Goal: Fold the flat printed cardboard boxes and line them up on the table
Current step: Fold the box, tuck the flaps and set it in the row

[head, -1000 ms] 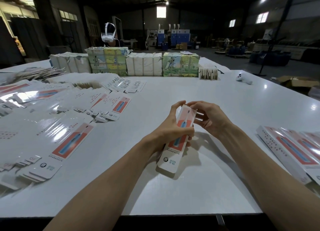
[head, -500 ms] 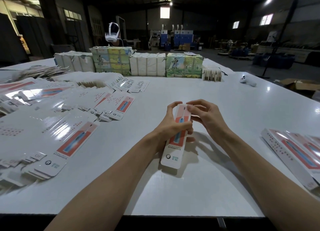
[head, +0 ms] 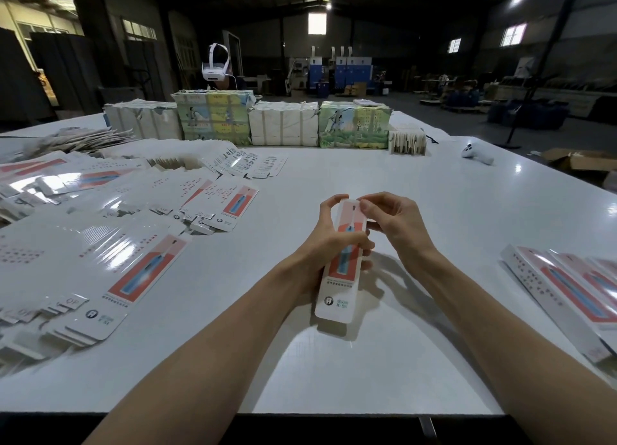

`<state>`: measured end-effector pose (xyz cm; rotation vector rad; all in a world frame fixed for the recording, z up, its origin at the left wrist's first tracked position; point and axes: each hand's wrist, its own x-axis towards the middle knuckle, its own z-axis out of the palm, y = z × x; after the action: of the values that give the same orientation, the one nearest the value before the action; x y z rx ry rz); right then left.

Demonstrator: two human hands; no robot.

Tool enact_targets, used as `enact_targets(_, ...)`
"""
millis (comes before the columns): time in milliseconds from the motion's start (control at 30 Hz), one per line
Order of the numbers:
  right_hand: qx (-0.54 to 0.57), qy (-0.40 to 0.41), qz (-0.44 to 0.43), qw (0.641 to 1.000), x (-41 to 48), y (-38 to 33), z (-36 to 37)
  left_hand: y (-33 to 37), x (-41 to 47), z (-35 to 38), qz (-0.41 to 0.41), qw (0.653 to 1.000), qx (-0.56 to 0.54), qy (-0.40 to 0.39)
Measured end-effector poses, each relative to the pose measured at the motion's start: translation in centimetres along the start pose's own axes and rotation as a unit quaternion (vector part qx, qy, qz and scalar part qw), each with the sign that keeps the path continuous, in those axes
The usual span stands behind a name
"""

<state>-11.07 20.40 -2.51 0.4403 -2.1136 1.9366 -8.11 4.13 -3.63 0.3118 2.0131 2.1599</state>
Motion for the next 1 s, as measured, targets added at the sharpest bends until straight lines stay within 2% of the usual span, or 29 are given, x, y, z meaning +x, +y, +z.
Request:
enact_targets(133,-0.166,-0.007,-0.079,0.983,-0.2,0.1,0.6,0.6,-0.1,0.9,0.001,0.991,-0.131,0.041)
enact_targets(233,-0.227,-0.033,-0.102,0.968,-0.6,-0.1,0.9,1.1,-0.2,1.0,0.01,0.975,-0.215,0.056)
enact_targets(367,-0.331,-0.118,-0.089,0.932,-1.5,-0.8,1.4,1.4,-0.9,0.5,-0.013,0.962,-0.265,0.057)
enact_targets(433,-0.345,-0.172,-0.064,0.92,-1.8,-1.4,1.5,1.3,-1.0,0.3,-0.023,0.962,-0.262,0.065)
enact_targets(500,-0.345,-0.192,-0.048,0.918,-1.9,-2.0,1.3,1.4,-1.0,0.3,-0.022,0.963,-0.264,0.046)
enact_targets(600,-0.359,-0.175,-0.061,0.915,-2.8,-2.8,0.1,1.4,-0.6,0.5,-0.032,0.961,-0.275,0.006)
enact_targets(767,-0.429,-0.099,-0.047,0.897,-5.5,-2.9,-3.1,0.1,0.4,0.9,-0.032,0.987,-0.157,0.033)
enact_targets(900,-0.518,-0.043,0.038,0.854,-6.8,-2.7,-7.5,-0.6,0.7,0.5,-0.002,0.991,-0.13,0.038)
enact_targets(1000,-0.609,-0.026,0.128,0.782,-8.1,-1.7,-10.6,-1.0,0.8,0.5,0.011,0.997,-0.078,0.005)
